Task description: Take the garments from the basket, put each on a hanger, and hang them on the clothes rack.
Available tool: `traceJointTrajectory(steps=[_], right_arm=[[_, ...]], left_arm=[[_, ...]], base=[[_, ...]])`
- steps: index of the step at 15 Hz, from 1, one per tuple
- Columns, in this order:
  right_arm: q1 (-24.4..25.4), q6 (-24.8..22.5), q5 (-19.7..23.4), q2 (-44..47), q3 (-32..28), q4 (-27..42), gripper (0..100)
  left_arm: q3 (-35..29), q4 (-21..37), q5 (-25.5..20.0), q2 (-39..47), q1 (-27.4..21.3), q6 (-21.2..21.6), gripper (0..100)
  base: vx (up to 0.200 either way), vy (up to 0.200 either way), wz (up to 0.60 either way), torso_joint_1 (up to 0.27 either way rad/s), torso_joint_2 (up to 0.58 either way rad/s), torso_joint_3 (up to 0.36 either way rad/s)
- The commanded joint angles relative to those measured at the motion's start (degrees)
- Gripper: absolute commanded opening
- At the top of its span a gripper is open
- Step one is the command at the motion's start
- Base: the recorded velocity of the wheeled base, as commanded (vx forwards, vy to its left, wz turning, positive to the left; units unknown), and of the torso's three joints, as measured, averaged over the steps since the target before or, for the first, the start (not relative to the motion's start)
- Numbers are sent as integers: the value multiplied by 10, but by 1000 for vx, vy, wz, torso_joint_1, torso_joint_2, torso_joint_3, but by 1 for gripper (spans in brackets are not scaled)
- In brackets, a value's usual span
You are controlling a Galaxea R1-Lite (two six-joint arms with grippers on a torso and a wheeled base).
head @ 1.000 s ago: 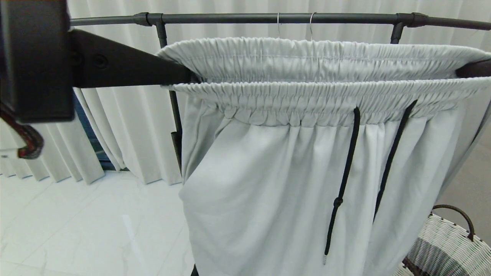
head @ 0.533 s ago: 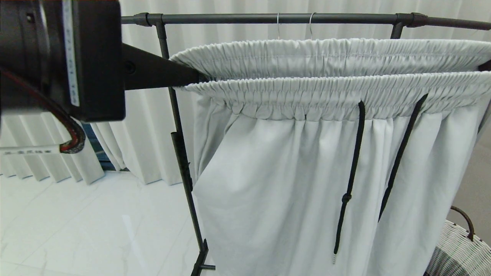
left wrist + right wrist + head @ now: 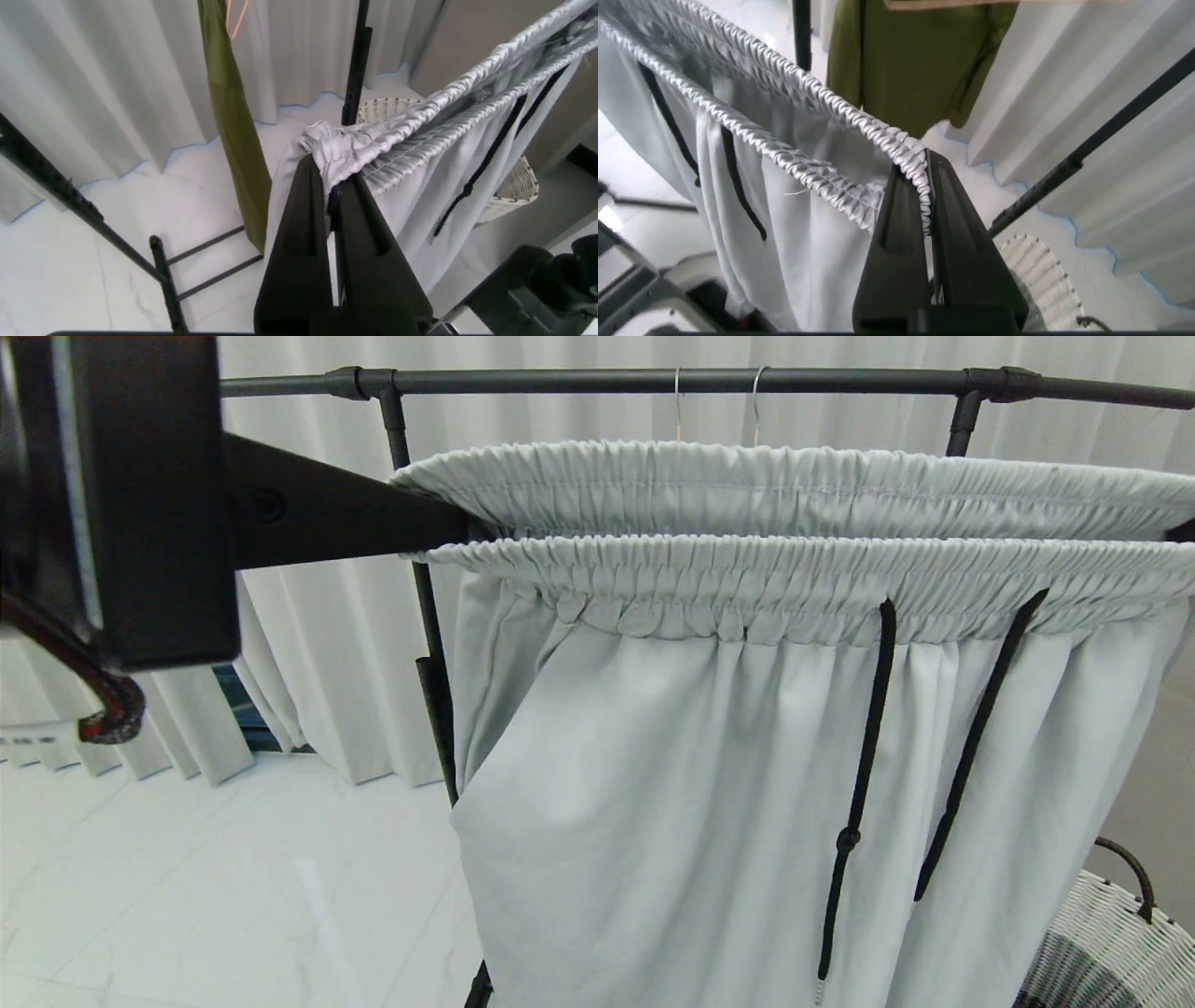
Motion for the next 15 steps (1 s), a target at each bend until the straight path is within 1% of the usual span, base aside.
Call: traceJointTrajectory(steps=[1,3,5,8,9,11,13,14,15], right_arm=[[2,-1,-1,-12,20,-10,0],[2,-1,0,-7,19,-21,0],[9,-1,0,-6,19,-22,0],[15,-1,0,-4,19,-22,0],[16,-1,0,-3,19,-21,100],[24,-1,0,-3,21,-20,100],[52,-1,3,-14,41,-21,100],[53,-1,0,-17,51,-20,100],[48,-1,-15,-17,61,-18,100]], left_arm=[[2,0,1,-1,-1,0,0],[2,-3,1,3,-1,0,0],[2,-28,1,11,-5,0,0],[4,-31,1,12,-7,0,0],[4,-31,1,13,-7,0,0],[4,-31,1,13,-7,0,0],[8,-31,1,14,-6,0,0],[15,-31,2,13,-4,1,0],[26,-30,11,9,1,3,0]], base=[[0,0,0,0,0,0],[0,0,0,0,0,0],[0,0,0,0,0,0],[0,0,0,0,0,0],[0,0,0,0,0,0],[0,0,0,0,0,0],[0,0,0,0,0,0],[0,0,0,0,0,0],[0,0,0,0,0,0]])
